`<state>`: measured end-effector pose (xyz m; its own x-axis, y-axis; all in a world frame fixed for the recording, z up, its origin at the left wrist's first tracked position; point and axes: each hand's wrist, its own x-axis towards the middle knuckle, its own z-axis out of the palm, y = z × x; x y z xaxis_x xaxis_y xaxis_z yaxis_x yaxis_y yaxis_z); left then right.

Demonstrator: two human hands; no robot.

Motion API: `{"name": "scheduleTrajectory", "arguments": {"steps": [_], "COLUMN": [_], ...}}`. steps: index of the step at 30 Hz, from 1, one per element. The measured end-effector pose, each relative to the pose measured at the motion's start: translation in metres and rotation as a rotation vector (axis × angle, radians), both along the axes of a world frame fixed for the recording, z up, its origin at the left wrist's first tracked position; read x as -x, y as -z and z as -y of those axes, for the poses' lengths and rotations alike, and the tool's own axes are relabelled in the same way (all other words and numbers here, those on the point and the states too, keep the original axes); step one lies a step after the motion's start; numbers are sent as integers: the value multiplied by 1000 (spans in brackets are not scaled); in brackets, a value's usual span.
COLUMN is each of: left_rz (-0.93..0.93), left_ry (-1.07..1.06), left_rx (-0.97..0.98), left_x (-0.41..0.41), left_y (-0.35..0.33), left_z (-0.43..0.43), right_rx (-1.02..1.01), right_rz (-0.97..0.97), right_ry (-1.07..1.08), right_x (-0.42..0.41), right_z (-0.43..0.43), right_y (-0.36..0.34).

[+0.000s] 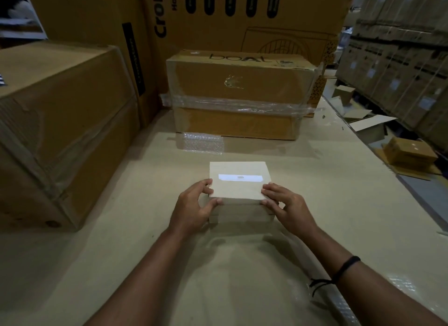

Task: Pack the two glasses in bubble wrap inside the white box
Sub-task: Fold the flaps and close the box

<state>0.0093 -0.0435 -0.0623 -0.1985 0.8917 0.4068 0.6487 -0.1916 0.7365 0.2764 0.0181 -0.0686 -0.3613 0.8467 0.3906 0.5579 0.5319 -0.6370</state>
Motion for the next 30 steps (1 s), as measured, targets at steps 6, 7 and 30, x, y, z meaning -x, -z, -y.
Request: {"name": "scheduleTrajectory", "arguments": {"steps": [6, 7, 30], "left_rz": [-118, -243, -521], "left_ry": [112, 130, 83], "left_rx": [451, 535, 278], "left_x": [-13, -15, -20], "left_y": [-40, -41, 4], "left_z": [-51, -59, -20], "right_rx": [132, 169, 28], "right_rz": [242, 381, 745], "right_ry": [0, -11, 37], "right_x": [23, 30, 52], "right_z": [-38, -48, 4], "right_y": [-41, -43, -17]}}
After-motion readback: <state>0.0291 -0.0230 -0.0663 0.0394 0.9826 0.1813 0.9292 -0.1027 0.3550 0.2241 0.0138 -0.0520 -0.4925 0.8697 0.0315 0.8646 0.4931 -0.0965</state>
